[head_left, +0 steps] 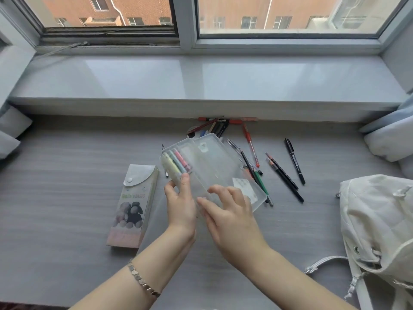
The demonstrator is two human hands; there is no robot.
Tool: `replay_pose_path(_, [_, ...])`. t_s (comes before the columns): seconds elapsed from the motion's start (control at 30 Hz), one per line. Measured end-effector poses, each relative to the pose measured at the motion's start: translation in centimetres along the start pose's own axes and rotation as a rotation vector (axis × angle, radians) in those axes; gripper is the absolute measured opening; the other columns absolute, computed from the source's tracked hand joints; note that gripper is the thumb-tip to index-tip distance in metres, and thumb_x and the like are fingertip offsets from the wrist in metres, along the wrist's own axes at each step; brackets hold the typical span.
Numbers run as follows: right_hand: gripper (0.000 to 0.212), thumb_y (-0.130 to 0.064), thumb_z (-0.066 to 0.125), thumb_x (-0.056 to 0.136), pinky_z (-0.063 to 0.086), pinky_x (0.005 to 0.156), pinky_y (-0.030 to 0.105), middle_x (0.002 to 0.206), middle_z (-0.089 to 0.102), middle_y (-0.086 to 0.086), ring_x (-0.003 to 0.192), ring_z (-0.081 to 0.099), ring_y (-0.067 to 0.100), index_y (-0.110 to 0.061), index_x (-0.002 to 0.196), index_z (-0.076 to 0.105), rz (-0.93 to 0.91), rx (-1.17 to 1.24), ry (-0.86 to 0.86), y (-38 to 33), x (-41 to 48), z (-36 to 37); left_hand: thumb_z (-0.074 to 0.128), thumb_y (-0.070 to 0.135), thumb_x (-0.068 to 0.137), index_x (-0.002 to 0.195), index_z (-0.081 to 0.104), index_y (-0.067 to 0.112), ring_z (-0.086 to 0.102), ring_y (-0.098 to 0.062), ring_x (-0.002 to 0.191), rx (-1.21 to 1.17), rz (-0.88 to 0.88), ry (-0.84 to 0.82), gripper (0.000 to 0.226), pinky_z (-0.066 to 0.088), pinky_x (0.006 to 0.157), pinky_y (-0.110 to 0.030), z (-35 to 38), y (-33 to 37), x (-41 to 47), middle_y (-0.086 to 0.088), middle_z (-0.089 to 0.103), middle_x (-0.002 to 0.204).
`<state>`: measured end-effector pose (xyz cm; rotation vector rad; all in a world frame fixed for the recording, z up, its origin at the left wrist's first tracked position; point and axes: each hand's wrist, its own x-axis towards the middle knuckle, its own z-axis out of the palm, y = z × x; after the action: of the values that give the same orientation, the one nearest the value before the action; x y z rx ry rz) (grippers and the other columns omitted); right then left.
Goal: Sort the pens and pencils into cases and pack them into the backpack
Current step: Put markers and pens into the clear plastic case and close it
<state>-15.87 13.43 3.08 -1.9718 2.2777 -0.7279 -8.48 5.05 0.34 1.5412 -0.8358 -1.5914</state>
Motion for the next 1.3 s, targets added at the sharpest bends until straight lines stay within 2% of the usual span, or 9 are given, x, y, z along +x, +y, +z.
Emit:
replay_pose_path(0.1, [0.017,-0.018,0.072,0.068,0.052,0.070,0.034,0.097,0.069,0.001,0.083,0.064,0.027,-0.020,0.086,0.072,-0.046,0.004,-0.022,0.5,0.1,0.2,0.048,0.047,0.088,0.091,0.043,0.036,0.060,-0.015,0.088,0.018,0.014,0.003,0.013,0.047,0.080,-0.038,-0.3,-0.1,0.4,0.006,0.061,0.092])
replay_pose_path(0.23, [0.015,-0.014,0.066,0.074,0.051,0.073,0.033,0.091,0.067,0.004,0.083,0.061,0.025,-0.016,0.088,0.072,-0.081,0.187,-0.003,1.2,0.5,0.3,0.046,0.040,0.092,0.093,0.045,0.032,0.057,-0.003,0.084,0.118,0.105,-0.011,0.009,0.046,0.067,-0.018,-0.7,0.1,0.8,0.006,0.059,0.093])
replay_pose_path(0.37, [0.016,-0.003,0.060,0.080,0.046,0.082,0.034,0.091,0.068,0.011,0.090,0.059,0.025,-0.006,0.091,0.071,0.174,0.278,0.153,5.4,4.2,0.0,0.044,0.037,0.094,0.108,0.050,0.024,0.053,-0.001,0.088,0.248,0.121,-0.059,0.020,0.040,0.071,-0.012,-1.6,0.4,1.3,0.006,0.057,0.104])
replay_pose_path(0.47, [0.025,-0.010,0.057,0.085,0.037,0.095,0.038,0.115,0.063,0.007,0.111,0.050,0.029,-0.008,0.109,0.064,0.331,0.048,-0.133,10.1,6.4,1.4,0.043,0.037,0.094,0.119,0.050,0.018,0.049,-0.001,0.088,0.332,0.118,-0.064,0.032,0.034,0.069,-0.014,-2.4,0.4,1.6,0.007,0.056,0.106])
replay_pose_path(0.6, [0.049,-0.034,0.060,0.083,0.030,0.099,0.036,0.138,0.043,-0.001,0.123,0.036,0.025,-0.016,0.127,0.046,0.146,-0.305,-0.509,12.8,6.4,4.0,0.042,0.036,0.095,0.116,0.050,0.019,0.047,-0.005,0.091,0.379,0.079,-0.072,0.028,0.032,0.069,-0.017,-2.8,0.2,1.7,0.016,0.051,0.093])
replay_pose_path(0.97, [0.052,-0.043,0.061,0.080,0.031,0.096,0.032,0.130,0.042,0.006,0.119,0.038,0.025,-0.009,0.118,0.053,0.119,-0.339,-0.505,14.9,6.8,4.6,0.043,0.032,0.095,0.106,0.054,0.021,0.048,0.007,0.083,0.372,0.077,-0.145,0.019,0.036,0.059,0.000,-1.7,1.0,1.2,0.016,0.055,0.092])
replay_pose_path(1.13, [0.021,-0.014,0.056,0.085,0.040,0.081,0.032,0.099,0.060,0.016,0.094,0.052,0.031,-0.001,0.101,0.058,0.326,0.211,-0.091,12.9,5.8,2.0,0.041,0.035,0.095,0.106,0.050,0.024,0.048,0.003,0.087,0.373,0.054,-0.168,0.018,0.034,0.069,-0.014,-1.5,1.0,0.6,0.017,0.052,0.094])
replay_pose_path(1.2, [0.019,-0.011,0.045,0.092,0.047,0.074,0.026,0.096,0.064,0.013,0.081,0.060,0.024,-0.008,0.101,0.061,0.423,0.534,-0.102,10.8,5.5,0.2,0.038,0.039,0.095,0.107,0.046,0.027,0.047,-0.004,0.095,0.376,0.028,-0.184,0.019,0.032,0.078,-0.019,-1.5,0.7,0.4,0.016,0.050,0.099])
replay_pose_path(1.3, [0.019,-0.012,0.050,0.091,0.047,0.072,0.010,0.097,0.058,0.000,0.075,0.059,0.005,-0.012,0.106,0.062,0.245,0.656,-0.256,7.2,4.3,-2.0,0.034,0.045,0.095,0.110,0.047,0.026,0.043,-0.008,0.104,0.382,0.017,-0.203,0.028,0.031,0.082,-0.022,-1.4,0.5,0.0,0.009,0.049,0.109])
